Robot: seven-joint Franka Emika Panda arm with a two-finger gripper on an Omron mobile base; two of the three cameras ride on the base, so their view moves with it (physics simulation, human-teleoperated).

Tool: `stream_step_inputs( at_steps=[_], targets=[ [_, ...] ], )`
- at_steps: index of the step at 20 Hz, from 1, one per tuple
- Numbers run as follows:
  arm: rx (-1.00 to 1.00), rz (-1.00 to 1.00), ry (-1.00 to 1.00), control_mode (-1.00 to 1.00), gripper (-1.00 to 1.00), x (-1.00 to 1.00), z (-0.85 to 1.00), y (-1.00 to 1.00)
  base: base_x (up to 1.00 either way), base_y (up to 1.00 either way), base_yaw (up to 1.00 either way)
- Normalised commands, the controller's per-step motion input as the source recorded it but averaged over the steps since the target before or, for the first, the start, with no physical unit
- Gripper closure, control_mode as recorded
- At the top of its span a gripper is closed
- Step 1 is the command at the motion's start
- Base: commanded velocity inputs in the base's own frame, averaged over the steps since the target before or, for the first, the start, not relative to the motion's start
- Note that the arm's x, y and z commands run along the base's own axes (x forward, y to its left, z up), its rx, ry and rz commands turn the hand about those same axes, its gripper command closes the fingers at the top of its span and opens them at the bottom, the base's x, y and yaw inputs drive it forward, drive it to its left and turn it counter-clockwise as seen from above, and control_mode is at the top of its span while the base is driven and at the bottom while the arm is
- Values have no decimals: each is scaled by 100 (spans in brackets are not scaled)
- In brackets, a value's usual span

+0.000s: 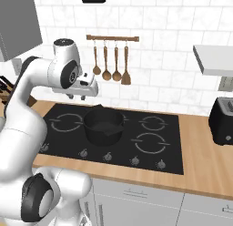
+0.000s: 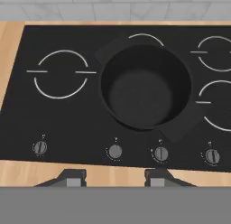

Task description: Pick the kettle from the counter and place it on a stove burner. Then turn the burner on.

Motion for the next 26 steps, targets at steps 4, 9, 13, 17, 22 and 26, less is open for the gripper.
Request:
stream_step_inputs(
  at_steps=[4, 9, 13, 17, 22, 26],
  targets=[
    [0, 2, -1, -100, -100, -37, 0, 2, 0, 0, 0],
    [0, 12, -8, -100, -100, -61, 0, 53, 0, 0, 0],
    [0, 12, -13, -100, -100, -50, 0, 80, 0, 0, 0],
    [0, 8, -13, -100, -100, -28, 4, 92, 0, 0, 0],
    [0, 12, -9, -100, -100, -20, 2, 100, 0, 0, 0],
    [-1, 16, -1, -100, -100, 0, 0, 100, 0, 0, 0]
  ],
)
